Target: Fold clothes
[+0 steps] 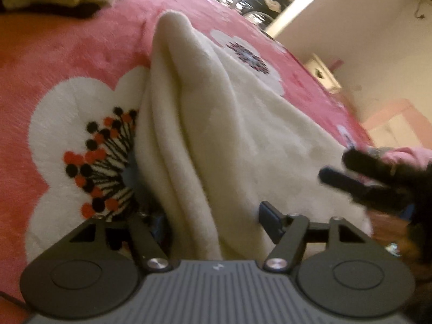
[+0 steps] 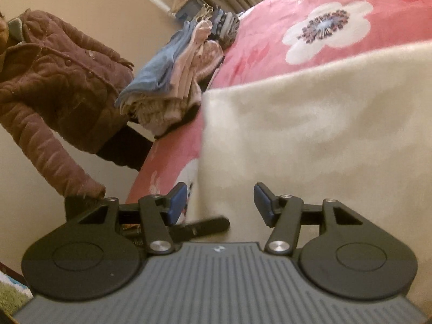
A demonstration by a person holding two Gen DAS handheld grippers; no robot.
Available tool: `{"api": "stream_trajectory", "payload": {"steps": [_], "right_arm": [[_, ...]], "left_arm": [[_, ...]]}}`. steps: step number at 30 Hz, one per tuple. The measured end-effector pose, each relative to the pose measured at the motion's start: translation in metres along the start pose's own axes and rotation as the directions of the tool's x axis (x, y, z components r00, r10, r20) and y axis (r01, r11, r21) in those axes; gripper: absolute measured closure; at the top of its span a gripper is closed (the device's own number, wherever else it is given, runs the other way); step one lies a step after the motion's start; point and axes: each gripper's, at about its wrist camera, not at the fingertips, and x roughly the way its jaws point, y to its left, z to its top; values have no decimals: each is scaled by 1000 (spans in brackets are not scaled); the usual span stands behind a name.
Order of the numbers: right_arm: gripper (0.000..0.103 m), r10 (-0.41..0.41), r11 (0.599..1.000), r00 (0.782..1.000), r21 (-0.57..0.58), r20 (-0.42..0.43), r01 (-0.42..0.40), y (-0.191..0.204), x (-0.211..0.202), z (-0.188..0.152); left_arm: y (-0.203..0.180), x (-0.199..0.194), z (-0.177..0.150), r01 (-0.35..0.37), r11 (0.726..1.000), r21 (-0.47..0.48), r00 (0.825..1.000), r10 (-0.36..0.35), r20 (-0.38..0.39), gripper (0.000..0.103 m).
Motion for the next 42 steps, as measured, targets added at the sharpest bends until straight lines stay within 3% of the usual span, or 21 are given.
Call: {"api": "stream_trajectory", "payload": {"steps": [5,9,12,17,21,24,35,37,39,41,42], "right_arm": [[43,-27,997,998,-78,-60,23,31,21,40],[36,-88,982,988,-177,-128,65,62,48,71],[35,-183,944,969,-304,-168,125,87,79,86],[34,-337,835,923,-512,-184,202,113,140,85],[33,-451,718,876,-652,-168,245,129,188,79],[25,-522,640,840,-719,-148,271,133,213,66],[11,-694,333,719,-906,-49,260,134,245,13],[11,-699,307,714,-914,-28,264,130,246,11],[19,-697,309,717,-910,-18,278,129,243,15],[41,-703,280,711,-914,14,294,126,240,17],[44,-701,274,712,-914,24,301,125,237,18]], "left_arm": [[-22,-3,-6,-122,990,65,991,118,56,56],[-34,-7,-9,-161,979,125,984,149,95,64],[-38,-10,-15,-172,975,139,979,154,134,66],[-50,-7,-21,-216,958,188,966,182,182,68],[-52,-7,-27,-227,945,236,961,178,212,68],[-54,-7,-31,-229,932,282,958,164,237,68],[-69,-6,-40,-253,861,441,940,111,322,69],[-69,-5,-39,-254,857,448,939,109,325,69],[-69,-5,-38,-256,854,453,939,108,327,69],[-71,-6,-38,-254,848,466,938,98,332,69],[-73,-7,-37,-252,843,475,938,90,336,69]]}}
